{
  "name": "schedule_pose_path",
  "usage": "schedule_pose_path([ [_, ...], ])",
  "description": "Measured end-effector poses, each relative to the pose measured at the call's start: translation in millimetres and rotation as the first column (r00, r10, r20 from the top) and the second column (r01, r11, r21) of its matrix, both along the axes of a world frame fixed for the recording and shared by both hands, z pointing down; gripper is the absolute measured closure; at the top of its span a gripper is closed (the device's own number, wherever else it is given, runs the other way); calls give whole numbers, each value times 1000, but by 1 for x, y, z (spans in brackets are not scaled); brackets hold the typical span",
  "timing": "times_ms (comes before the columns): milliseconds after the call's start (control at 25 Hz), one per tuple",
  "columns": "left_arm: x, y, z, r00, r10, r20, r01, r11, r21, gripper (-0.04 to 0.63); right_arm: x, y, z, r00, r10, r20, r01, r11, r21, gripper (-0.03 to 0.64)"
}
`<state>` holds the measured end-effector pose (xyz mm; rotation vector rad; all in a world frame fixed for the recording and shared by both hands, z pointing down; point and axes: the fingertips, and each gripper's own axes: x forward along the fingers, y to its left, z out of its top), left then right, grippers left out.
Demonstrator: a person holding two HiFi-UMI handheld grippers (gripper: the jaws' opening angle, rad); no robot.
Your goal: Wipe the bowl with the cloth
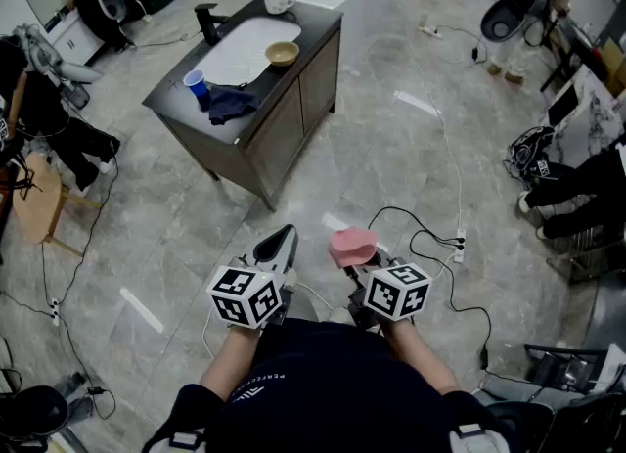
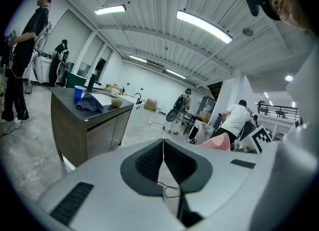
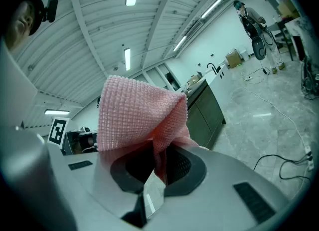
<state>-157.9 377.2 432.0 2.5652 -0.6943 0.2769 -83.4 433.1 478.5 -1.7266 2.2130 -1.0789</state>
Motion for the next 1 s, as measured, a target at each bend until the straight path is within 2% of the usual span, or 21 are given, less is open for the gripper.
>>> schedule_pose_path([
  [520, -2, -80, -13, 999, 34, -18, -34, 999, 6, 584, -1, -76, -19, 996, 38, -80, -37, 999, 11, 569],
  [800, -15, -126, -11, 999, 37, -26, -37, 999, 3, 584, 0, -124, -23, 995, 91, -27, -90, 995, 29, 568],
  [1000, -25, -151, 0, 995, 97, 17, -97, 995, 22, 584, -5, -160, -22, 994, 105, -21, -104, 994, 31, 568],
])
